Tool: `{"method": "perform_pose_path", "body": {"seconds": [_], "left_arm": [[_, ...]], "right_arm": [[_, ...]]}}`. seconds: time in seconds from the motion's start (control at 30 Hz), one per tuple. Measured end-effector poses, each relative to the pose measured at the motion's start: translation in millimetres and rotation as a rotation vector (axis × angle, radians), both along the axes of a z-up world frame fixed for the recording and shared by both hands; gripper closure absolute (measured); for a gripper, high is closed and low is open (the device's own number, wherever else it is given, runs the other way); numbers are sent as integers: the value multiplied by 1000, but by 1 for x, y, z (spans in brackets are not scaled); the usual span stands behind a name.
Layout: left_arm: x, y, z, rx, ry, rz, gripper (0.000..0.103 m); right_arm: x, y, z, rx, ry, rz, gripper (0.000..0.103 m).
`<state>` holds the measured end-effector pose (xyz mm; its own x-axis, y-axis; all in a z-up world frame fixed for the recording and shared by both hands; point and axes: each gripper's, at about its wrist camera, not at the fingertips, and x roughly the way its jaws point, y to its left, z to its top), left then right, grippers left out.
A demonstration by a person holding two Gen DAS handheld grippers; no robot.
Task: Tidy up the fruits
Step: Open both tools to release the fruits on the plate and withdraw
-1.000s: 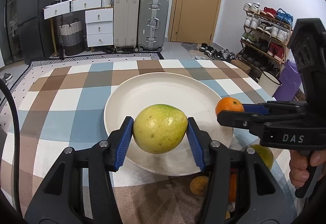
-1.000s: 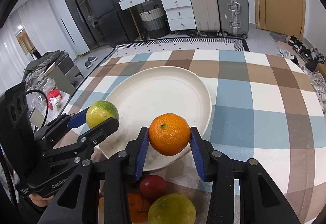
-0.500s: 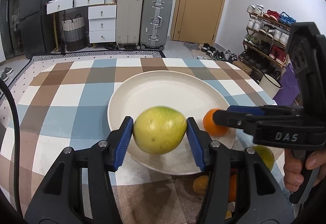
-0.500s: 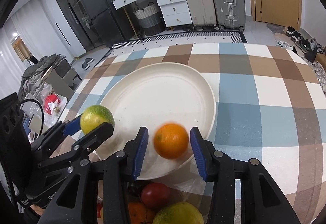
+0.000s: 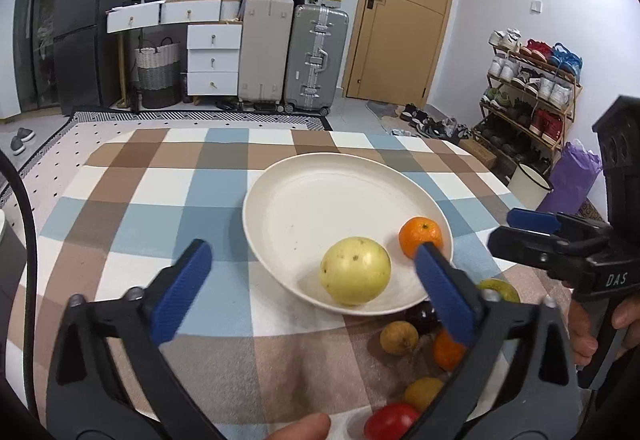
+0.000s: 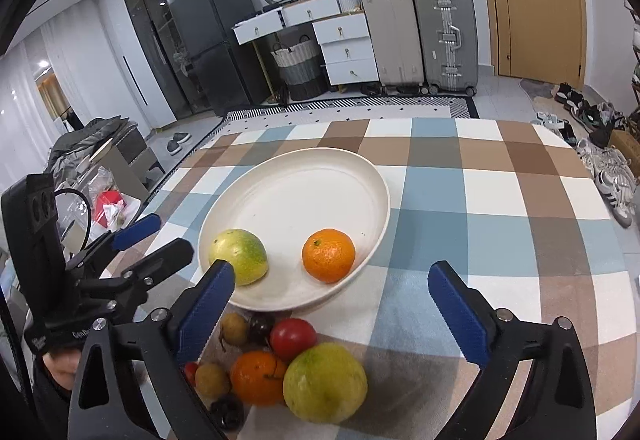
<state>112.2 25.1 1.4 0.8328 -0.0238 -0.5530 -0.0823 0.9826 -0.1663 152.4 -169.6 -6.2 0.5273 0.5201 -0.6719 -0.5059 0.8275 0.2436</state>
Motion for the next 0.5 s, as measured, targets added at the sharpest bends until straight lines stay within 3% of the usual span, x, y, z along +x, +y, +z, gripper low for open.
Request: {"method": "perform_pose_path", "body": {"seconds": [0.37,0.5], "left_arm": [[-49,-4,9,6,-19,4,1],[-61,-12,10,27,-17,-9,1]], "right_arm": [[-27,-26,3,32,-49,34,0],[-33,-29,-1,44,-26,52,0]]}}
